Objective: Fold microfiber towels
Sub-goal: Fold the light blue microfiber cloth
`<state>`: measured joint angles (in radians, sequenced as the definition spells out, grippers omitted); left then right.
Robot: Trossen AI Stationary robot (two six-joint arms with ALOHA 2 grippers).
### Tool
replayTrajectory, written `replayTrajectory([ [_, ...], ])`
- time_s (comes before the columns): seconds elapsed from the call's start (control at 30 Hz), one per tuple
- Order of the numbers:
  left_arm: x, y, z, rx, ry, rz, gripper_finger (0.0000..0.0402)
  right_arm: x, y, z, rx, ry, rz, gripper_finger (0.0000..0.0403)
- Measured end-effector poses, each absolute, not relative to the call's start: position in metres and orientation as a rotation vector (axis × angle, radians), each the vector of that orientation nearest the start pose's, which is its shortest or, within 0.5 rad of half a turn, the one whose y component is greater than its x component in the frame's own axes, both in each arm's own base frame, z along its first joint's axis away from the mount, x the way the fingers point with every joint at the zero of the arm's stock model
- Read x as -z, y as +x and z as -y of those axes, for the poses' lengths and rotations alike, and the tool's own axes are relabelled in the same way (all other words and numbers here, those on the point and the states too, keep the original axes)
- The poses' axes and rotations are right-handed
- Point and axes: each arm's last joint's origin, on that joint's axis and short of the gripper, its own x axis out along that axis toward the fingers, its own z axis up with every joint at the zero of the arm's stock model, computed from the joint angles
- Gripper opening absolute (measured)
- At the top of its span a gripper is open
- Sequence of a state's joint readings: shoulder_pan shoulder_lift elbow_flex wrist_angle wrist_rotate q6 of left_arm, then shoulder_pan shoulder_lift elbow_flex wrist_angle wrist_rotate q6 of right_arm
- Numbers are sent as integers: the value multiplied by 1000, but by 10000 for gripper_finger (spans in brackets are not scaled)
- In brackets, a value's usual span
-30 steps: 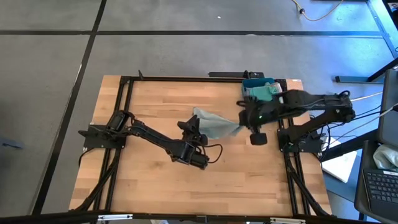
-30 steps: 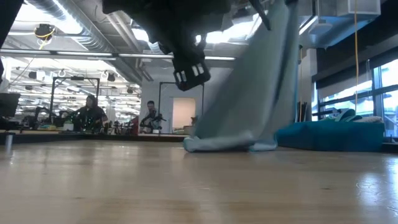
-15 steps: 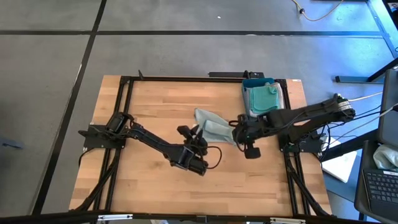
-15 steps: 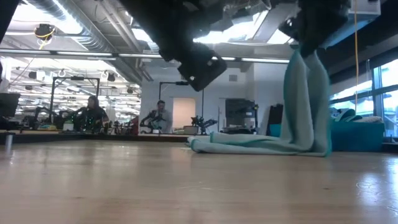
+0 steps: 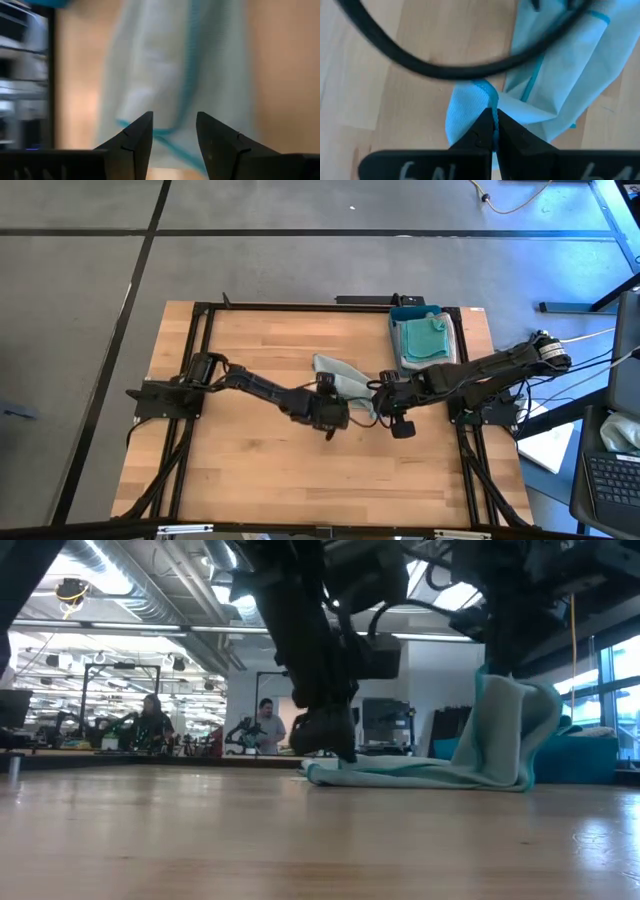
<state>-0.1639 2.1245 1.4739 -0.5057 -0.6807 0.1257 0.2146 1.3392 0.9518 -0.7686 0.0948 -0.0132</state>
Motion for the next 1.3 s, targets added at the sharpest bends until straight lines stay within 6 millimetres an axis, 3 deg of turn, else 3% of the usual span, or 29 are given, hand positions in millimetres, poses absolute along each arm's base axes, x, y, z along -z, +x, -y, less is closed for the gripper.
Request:
replayTrajectory([
  [0.13, -150, 426, 35, -411, 714, -1122, 143, -226, 239, -49, -123, -210, -1170, 12],
  [0.33, -148, 429, 32, -150, 569, -1119, 144, -219, 236, -48, -123, -217, -1196, 12],
  [0.53, -152, 434, 36, -215, 618, -1057, 144, -221, 241, -49, -124, -208, -1128, 12],
  [0.7, -148, 435, 27, -243, 650, -1079, 144, -223, 245, -50, -134, -217, -1084, 12],
  [1.3, -143, 438, 10, -153, 520, -1077, 144, -223, 246, -50, -137, -224, -1077, 12],
])
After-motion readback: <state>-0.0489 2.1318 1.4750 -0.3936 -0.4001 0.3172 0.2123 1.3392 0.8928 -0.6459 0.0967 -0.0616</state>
